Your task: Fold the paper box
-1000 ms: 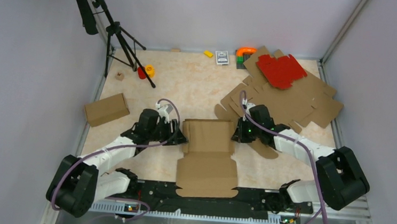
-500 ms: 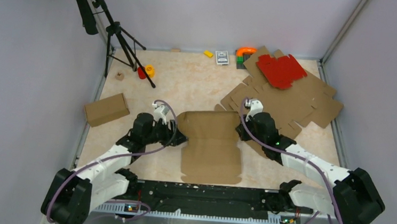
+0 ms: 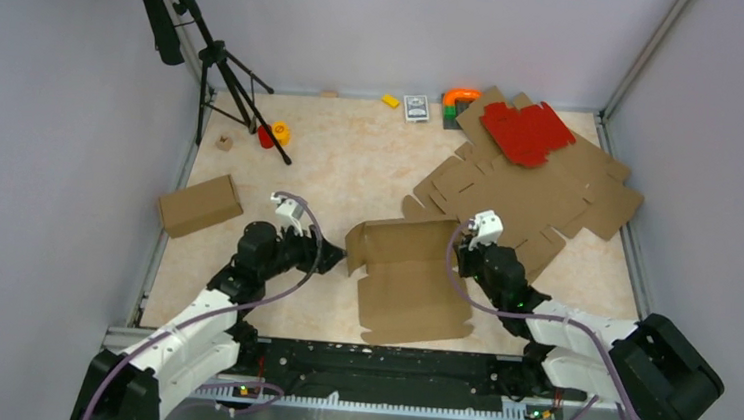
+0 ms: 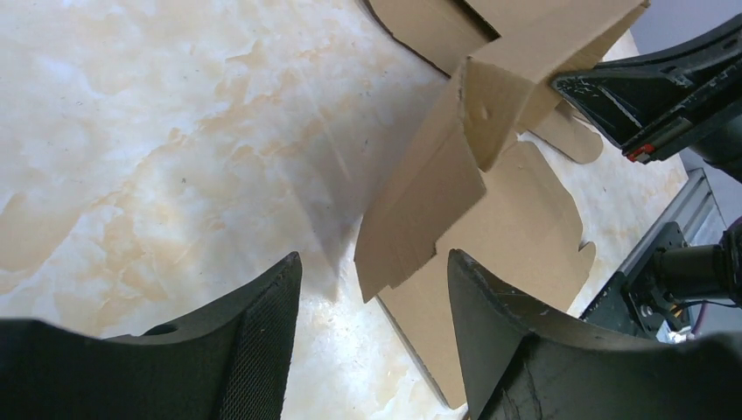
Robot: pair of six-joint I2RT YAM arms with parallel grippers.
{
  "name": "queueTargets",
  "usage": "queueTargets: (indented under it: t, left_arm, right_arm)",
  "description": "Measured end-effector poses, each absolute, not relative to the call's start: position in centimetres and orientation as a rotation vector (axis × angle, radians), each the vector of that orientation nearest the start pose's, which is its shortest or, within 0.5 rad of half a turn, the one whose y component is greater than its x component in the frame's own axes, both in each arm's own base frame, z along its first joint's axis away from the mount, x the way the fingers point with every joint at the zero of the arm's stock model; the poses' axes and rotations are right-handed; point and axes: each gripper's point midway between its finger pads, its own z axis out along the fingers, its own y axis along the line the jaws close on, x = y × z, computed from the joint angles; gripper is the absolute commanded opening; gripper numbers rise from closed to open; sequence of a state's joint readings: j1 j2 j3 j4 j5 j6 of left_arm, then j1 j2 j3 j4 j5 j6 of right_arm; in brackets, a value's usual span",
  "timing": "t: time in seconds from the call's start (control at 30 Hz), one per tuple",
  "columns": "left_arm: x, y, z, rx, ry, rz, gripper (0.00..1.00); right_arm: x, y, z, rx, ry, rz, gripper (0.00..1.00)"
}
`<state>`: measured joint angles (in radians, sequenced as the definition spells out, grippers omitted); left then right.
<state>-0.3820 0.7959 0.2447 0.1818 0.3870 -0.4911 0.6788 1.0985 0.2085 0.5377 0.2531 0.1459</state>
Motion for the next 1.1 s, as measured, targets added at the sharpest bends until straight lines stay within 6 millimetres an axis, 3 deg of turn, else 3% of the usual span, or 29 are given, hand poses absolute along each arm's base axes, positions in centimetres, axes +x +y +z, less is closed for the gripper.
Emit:
queueTargets:
  t: [0.3, 0.5, 0.83, 0.93, 1.0, 1.1]
  left_arm:
    - [23.3, -16.3, 10.5, 0.036, 1.963, -0.858, 0.50]
    - [23.4, -16.1, 11.6, 0.025, 1.902, -0.855, 0.64]
    - [22.8, -17.5, 12.6, 0.192, 1.843, -0.905, 0.64]
    - [23.0, -17.8, 11.9, 0.214, 1.876, -0.896, 0.52]
    - [23.2, -17.9, 11.2, 0.218, 1.907, -0.890, 0.28]
    - [23.7, -18.0, 10.7, 0.234, 1.934, -0.871, 0.04]
  right_arm:
    - [27.3, 17.2, 7.8, -0.348, 1.775, 0.312, 0.00]
    - [27.4, 17.6, 8.4, -0.346, 1.739, 0.308, 0.00]
    - [27.2, 18.1, 8.1, -0.354, 1.740, 0.302, 0.00]
    - [27.1, 18.3, 8.1, -0.360, 1.741, 0.308, 0.00]
    - [27.1, 18.6, 8.1, -0.367, 1.747, 0.311, 0.01]
    - [27.2, 19.0, 8.4, -0.365, 1.747, 0.323, 0.05]
